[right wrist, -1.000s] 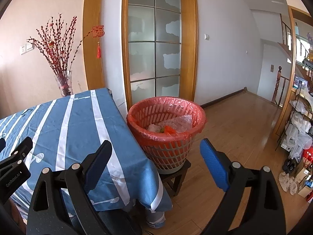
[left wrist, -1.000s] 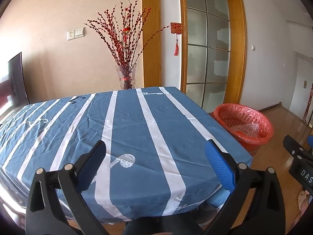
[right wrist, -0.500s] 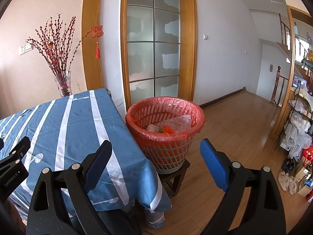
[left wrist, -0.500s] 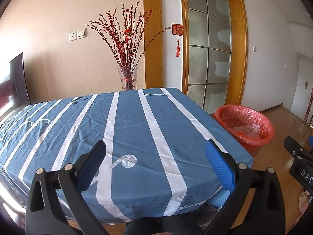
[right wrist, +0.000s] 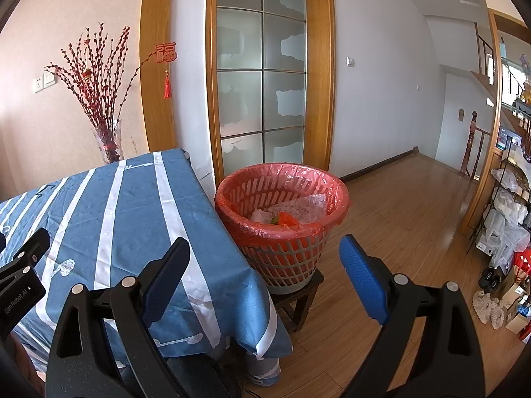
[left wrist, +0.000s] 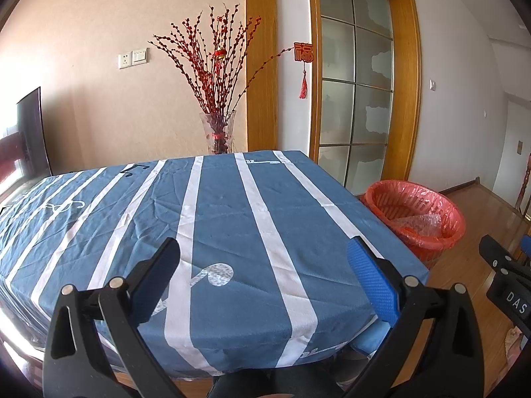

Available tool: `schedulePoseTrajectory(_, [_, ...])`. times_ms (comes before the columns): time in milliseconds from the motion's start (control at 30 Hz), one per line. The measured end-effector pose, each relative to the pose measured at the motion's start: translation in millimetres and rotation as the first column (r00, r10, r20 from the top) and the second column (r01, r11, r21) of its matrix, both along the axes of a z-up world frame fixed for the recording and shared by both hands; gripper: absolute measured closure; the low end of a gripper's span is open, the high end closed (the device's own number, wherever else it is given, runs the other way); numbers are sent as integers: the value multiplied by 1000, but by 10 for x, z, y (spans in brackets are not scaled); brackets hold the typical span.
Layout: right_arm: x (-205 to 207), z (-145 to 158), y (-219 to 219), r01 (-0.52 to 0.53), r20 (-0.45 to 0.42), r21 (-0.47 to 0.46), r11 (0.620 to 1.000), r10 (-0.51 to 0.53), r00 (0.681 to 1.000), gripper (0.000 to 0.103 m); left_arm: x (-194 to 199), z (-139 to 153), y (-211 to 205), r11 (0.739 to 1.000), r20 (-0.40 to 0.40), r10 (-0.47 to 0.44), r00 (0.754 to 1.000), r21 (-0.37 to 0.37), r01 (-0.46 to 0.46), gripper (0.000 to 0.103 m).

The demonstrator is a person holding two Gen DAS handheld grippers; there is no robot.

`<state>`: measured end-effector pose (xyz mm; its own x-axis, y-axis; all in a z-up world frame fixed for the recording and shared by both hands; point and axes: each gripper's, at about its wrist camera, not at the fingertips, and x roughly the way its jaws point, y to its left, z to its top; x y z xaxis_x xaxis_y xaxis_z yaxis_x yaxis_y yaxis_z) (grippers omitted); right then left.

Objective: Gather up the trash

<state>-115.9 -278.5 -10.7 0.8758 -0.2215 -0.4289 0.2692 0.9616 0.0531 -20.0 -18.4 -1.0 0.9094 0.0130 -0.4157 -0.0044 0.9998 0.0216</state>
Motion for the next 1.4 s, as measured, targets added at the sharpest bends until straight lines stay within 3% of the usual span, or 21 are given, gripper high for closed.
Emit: schedulePoseTrajectory(1400, [10,2,-3,-3,-3,0,1000,3,1000,12,-12,31,-30,1000,-3,-4,1000,-6,4,4])
